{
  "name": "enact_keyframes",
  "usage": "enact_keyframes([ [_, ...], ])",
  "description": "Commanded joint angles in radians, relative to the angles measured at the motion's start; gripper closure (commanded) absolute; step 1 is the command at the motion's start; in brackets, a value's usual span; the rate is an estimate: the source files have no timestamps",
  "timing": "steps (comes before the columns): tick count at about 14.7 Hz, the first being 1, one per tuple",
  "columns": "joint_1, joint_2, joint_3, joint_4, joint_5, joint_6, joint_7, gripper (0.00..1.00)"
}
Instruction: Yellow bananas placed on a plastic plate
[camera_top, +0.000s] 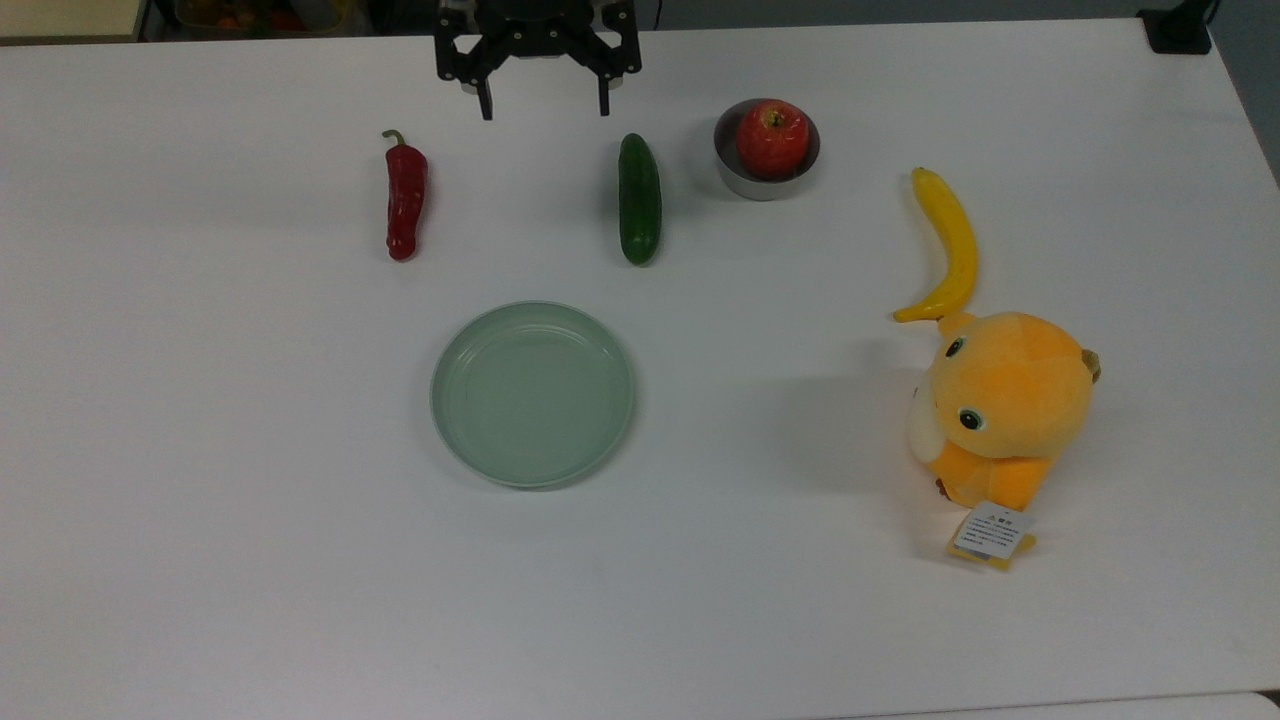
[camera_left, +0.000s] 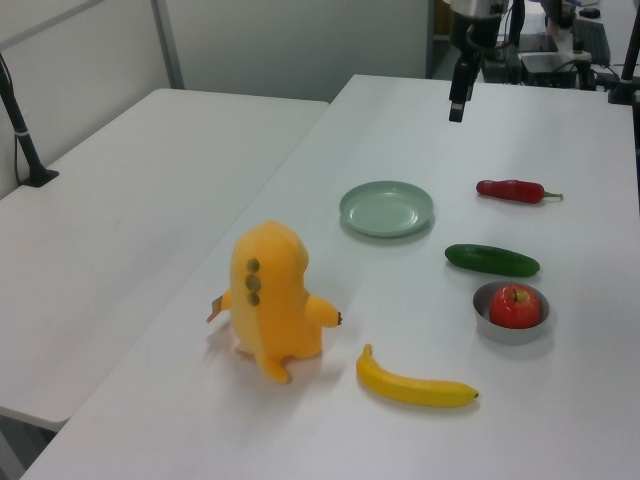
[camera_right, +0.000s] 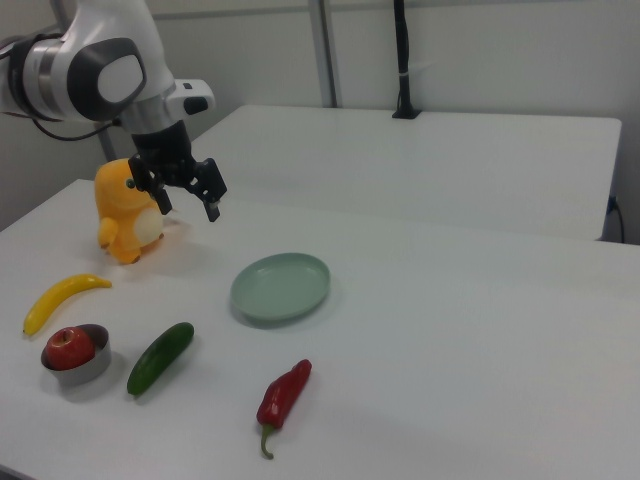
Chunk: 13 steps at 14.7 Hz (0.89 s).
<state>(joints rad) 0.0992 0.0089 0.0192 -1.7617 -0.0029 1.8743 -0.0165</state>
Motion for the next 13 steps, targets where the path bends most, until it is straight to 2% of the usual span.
enact_keyframes([
  [1,0.008,-0.013,0.024,-0.013,0.02,-0.03,0.032,0.0],
  [6,0.008,-0.018,0.045,-0.035,0.02,-0.03,0.05,0.0],
  [13,0.008,-0.043,0.047,-0.09,0.02,-0.026,0.122,0.0],
])
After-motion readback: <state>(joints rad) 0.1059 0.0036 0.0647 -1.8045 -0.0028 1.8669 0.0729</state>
